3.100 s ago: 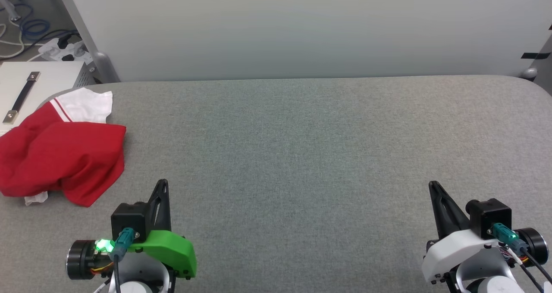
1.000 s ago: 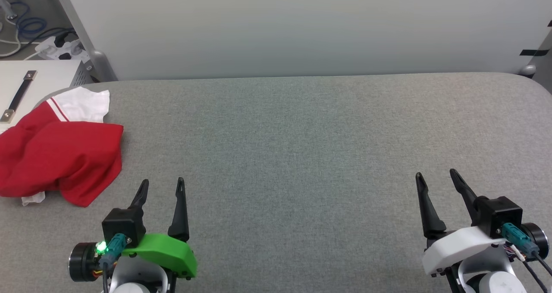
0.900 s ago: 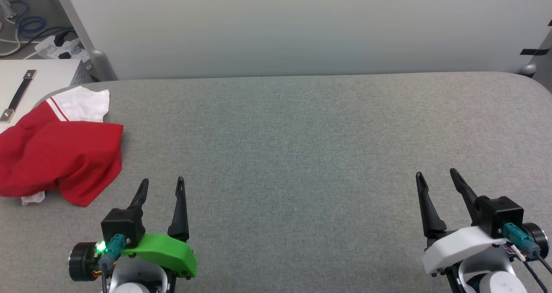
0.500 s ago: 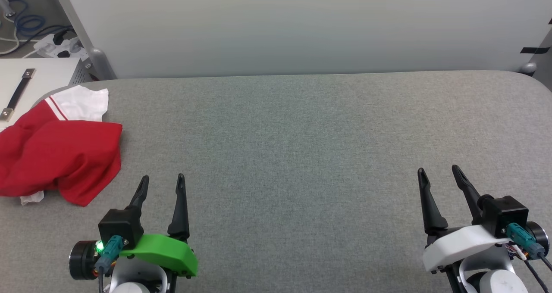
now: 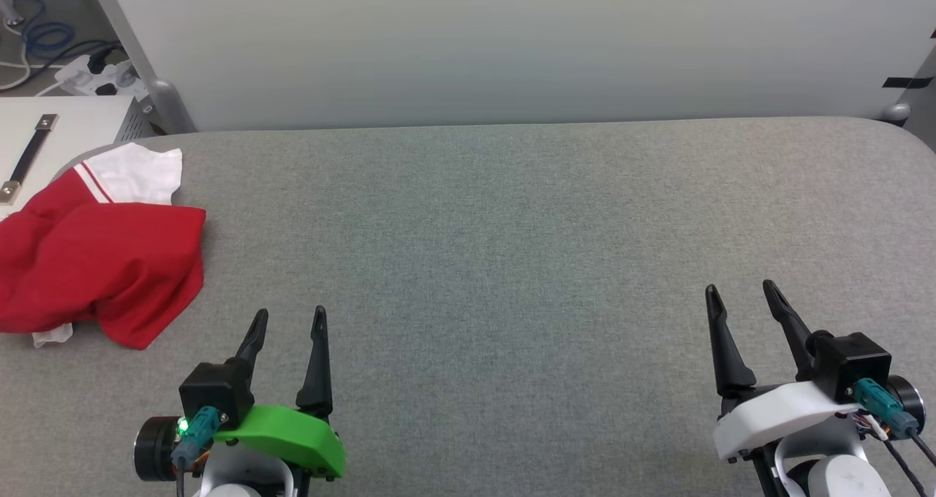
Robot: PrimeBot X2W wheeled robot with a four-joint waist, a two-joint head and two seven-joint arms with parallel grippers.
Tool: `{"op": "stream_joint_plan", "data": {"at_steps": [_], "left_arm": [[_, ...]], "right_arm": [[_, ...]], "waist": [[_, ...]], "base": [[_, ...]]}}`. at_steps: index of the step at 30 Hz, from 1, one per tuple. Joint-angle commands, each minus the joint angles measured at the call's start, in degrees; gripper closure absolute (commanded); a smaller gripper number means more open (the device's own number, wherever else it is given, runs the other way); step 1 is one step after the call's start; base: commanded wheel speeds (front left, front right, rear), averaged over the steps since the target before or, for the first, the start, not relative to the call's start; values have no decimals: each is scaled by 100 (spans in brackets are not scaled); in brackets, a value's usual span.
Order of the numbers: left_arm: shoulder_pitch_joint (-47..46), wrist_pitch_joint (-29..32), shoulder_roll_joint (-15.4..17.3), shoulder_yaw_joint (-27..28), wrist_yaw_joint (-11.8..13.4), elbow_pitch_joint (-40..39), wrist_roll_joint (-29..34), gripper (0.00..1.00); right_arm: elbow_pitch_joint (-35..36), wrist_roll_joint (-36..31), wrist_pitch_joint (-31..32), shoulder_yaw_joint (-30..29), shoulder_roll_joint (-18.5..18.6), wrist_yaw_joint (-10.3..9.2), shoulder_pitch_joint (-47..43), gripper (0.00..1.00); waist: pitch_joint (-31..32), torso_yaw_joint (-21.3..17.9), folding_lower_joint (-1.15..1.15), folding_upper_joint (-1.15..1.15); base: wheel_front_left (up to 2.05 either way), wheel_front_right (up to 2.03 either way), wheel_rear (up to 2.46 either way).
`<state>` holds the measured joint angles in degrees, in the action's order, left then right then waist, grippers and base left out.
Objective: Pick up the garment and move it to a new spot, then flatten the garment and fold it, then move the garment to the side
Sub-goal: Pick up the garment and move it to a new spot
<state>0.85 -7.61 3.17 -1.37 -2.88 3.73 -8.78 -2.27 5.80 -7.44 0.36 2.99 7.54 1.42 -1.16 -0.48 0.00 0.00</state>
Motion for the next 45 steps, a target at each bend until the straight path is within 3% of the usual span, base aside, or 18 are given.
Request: {"op": "stream_joint_plan", "data": {"at_steps": [1,31,38,45], "left_arm": [[-58,-55,-16,-2,-46,37,-58,0],[-111,-436,-23,-141,-226,351,-472,0],[-120,-520,-25,-130,-206,384,-526,0],[-107,-604,-27,-24,-7,303,-311,0]], "right_arm": [[-39,39,-80,21,-6,-2,95,0],[-296,346,-456,120,-9,-4,253,0],[-280,425,-539,282,-10,-4,228,0],[-265,399,-622,356,-11,-5,230,0]], "waist": [[-2,-3,0,0],[-30,72,0,0],[-32,391,0,0],[-63,941,0,0]], "base": [[0,0,0],[0,0,0],[0,0,0],[0,0,0]]}}
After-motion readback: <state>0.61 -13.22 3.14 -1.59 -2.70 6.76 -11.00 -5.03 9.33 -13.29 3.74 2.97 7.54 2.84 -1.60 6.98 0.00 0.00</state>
